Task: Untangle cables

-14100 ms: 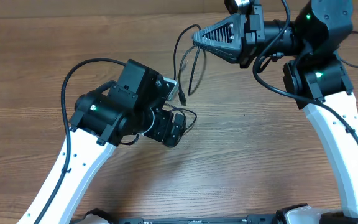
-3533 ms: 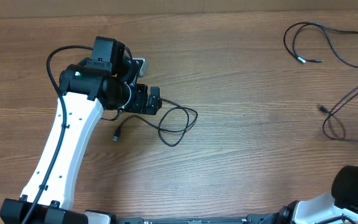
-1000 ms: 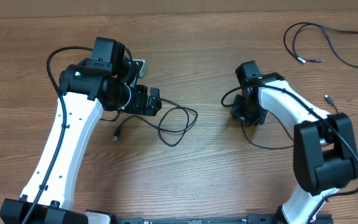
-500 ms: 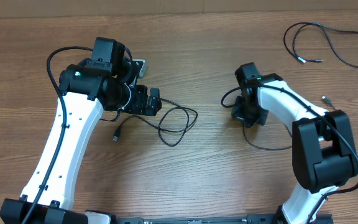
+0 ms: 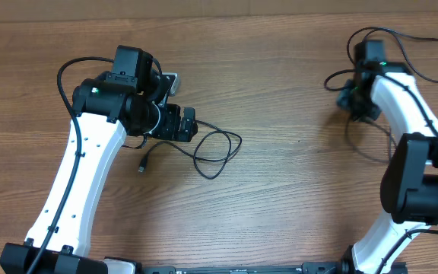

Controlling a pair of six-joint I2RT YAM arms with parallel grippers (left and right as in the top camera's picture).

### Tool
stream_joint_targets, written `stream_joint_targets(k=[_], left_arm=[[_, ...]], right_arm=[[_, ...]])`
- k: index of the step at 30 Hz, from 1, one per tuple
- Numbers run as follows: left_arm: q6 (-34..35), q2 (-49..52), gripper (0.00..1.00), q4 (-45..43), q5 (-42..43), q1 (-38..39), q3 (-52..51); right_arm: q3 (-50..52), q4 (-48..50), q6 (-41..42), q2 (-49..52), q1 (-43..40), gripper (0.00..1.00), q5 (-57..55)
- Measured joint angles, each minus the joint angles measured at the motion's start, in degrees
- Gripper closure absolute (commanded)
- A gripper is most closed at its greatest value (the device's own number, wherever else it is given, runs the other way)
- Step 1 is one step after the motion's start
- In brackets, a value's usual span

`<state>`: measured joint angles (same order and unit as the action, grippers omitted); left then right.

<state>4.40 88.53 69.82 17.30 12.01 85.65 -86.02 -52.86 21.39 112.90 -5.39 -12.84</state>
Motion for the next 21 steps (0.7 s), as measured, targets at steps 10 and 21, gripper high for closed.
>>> stream_joint_targets(k=[10, 21], left_arm=[[0.0, 0.0, 0.0, -0.3, 0.0, 0.0, 0.0], [0.0, 0.0, 0.0, 1.0, 0.0, 0.0, 0.0]], right_arm=[[-0.3, -2.6, -5.4, 0.0, -1.6, 0.59, 5.2], [-0.4, -2.8, -2.3, 0.0, -3.5, 0.0, 9.2]])
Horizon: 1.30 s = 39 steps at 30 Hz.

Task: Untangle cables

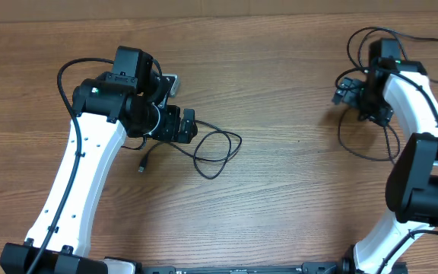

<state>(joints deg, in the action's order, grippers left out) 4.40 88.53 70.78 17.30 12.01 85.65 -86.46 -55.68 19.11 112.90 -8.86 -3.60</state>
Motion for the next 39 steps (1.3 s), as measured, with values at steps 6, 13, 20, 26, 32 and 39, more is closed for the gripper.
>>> stream_joint_targets(k=[6, 13, 20, 26, 32, 39], left_arm=[[0.0, 0.0, 0.0, 0.3, 0.0, 0.0, 0.0], [0.0, 0.0, 0.01, 0.2, 0.0, 0.0, 0.0], [0.0, 0.0, 0.0, 0.1, 0.0, 0.0, 0.0], [0.0, 0.0, 0.0, 0.0, 0.0, 0.0, 0.0], [0.0, 0.0, 0.0, 0.4, 0.0, 0.0, 0.0], [0.0, 0.0, 0.01, 0.4, 0.0, 0.0, 0.0]], right_arm=[[-6.4, -6.7, 5.0, 0.1, -11.1, 0.0, 0.6], [-9.0, -12.0, 12.5, 0.1, -26.2, 0.0, 0.4], [0.9, -10.1, 17.7, 0.1, -33.3, 0.01, 0.4], [6.4, -5.6, 19.0, 0.1, -34.8, 0.2, 0.6], [10.0, -0.8, 19.6, 0.1, -34.9, 0.22, 0.7], [13.4, 4.0, 19.5, 0.1, -34.9, 0.44, 1.2]])
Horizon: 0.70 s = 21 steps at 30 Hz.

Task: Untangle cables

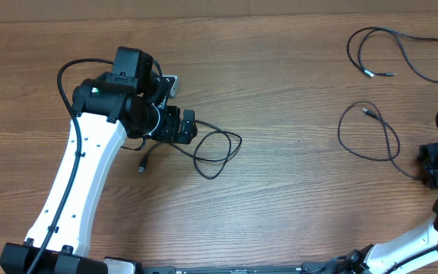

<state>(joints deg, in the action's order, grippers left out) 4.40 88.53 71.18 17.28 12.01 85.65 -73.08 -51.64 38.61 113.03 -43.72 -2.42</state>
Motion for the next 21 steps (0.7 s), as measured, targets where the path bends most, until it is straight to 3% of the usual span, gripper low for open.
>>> stream_joint_targets(k=[9, 16, 21], left_arm=[[0.0, 0.0, 0.0, 0.0, 0.0, 0.0, 0.0], [0.0, 0.0, 0.0, 0.5, 0.0, 0.0, 0.0], [0.0, 0.0, 0.0, 0.8, 0.0, 0.0, 0.0]], right_arm=[[0.3, 3.5, 0.1, 0.0, 0.0, 0.96, -0.3], [-0.1, 9.7, -2.7, 0.3, -0.1, 0.96, 1.0], [-7.5, 9.7, -5.4, 1.6, -0.1, 0.96, 2.9]])
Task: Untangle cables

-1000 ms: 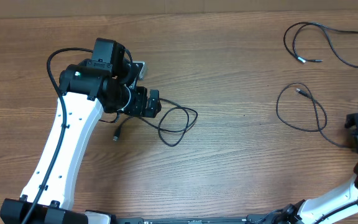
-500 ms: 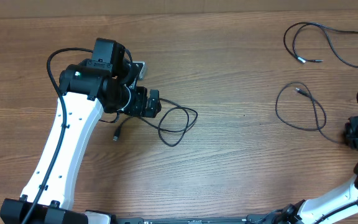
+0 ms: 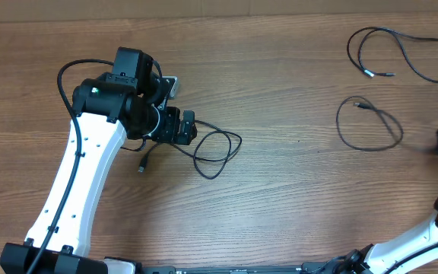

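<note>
A black cable (image 3: 217,149) lies in loops at the table's middle left, its plug end (image 3: 141,166) beside the left arm. My left gripper (image 3: 189,126) sits low at the loops' left end, apparently shut on this cable. A second black cable (image 3: 369,126) forms an oval loop at the right. A third (image 3: 403,55) lies in the far right corner, apart from the second. My right gripper is a blurred dark shape at the right edge, just right of the oval loop; its fingers cannot be made out.
The wooden table (image 3: 287,198) runs across the whole view. The white left arm (image 3: 82,160) slants from the front edge up to the middle left. A short piece of cable shows at the right edge above the right gripper.
The right gripper has shifted slightly up and right along the table's right edge. The oval cable loop has drawn in, and its lower right tail no longer reaches down towards the gripper. The left arm is unchanged.
The right gripper was first in the far right corner, amid bunched cables. It then stood slightly further right, still among them. By 0.7 s ago it was low at the right edge, with two cables lying apart. The left gripper stayed at its cable throughout.
</note>
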Controlling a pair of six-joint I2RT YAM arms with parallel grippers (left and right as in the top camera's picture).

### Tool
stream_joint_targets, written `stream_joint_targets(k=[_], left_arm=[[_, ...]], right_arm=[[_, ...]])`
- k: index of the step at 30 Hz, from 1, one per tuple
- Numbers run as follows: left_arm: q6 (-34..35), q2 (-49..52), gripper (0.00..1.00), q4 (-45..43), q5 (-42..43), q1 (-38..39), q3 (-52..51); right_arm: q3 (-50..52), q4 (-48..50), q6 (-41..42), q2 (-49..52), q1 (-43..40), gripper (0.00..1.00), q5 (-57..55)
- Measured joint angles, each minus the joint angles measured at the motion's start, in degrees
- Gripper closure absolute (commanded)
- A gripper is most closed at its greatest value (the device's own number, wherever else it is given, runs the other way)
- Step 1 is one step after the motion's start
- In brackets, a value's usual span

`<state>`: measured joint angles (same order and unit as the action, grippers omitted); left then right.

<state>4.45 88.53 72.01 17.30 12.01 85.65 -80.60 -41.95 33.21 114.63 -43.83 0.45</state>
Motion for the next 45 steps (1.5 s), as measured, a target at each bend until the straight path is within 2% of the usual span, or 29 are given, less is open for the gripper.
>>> stream_joint_targets(k=[8, 16, 19, 20, 21, 22, 23, 24, 25, 28, 33, 39, 45], left_arm=[[0.9, 0.0, 0.0, 0.2, 0.0, 0.0, 0.0], [1.4, 0.0, 0.0, 0.3, 0.0, 0.0, 0.0], [1.4, 0.0, 0.0, 0.6, 0.0, 0.0, 0.0], [1.4, 0.0, 0.0, 0.7, 0.0, 0.0, 0.0], [1.4, 0.0, 0.0, 0.7, 0.0, 0.0, 0.0], [1.4, 0.0, 0.01, 0.7, 0.0, 0.0, 0.0], [1.4, 0.0, 0.0, 0.7, 0.0, 0.0, 0.0], [1.4, 0.0, 0.0, 0.7, 0.0, 0.0, 0.0], [1.4, 0.0, 0.0, 0.7, 0.0, 0.0, 0.0], [1.4, 0.0, 0.0, 0.7, 0.0, 0.0, 0.0], [1.4, 0.0, 0.0, 0.7, 0.0, 0.0, 0.0], [1.4, 0.0, 0.0, 0.7, 0.0, 0.0, 0.0], [1.4, 0.0, 0.0, 0.7, 0.0, 0.0, 0.0]], right_arm=[[-14.5, -0.6, -4.1, 0.1, -0.2, 0.96, 0.5], [-15.1, 0.5, -5.0, 0.7, -0.8, 0.96, -1.0], [-15.1, 0.4, -5.0, 2.2, -0.8, 0.93, -1.3], [-15.1, 0.2, -5.0, 2.9, -0.8, 0.87, -1.4], [-15.1, 0.0, -4.9, 3.6, -0.8, 0.74, -1.4], [-15.1, -0.3, -5.0, 4.3, -0.8, 0.49, -1.5], [-15.1, -0.5, -5.0, 4.9, -0.8, 0.28, -1.6], [-15.1, -0.6, -5.1, 5.2, -0.8, 0.18, -1.6], [-15.1, -0.7, -5.2, 5.5, -0.8, 0.11, -1.4], [-15.1, -1.5, -5.2, 5.6, -0.8, 0.02, -0.9], [-15.1, -4.7, -5.4, 5.6, -0.8, 0.0, 1.9], [-15.1, -9.0, -7.5, 5.6, 0.0, 0.07, 11.3], [-13.4, -12.2, -11.3, 5.6, 5.3, 0.11, 15.2]])
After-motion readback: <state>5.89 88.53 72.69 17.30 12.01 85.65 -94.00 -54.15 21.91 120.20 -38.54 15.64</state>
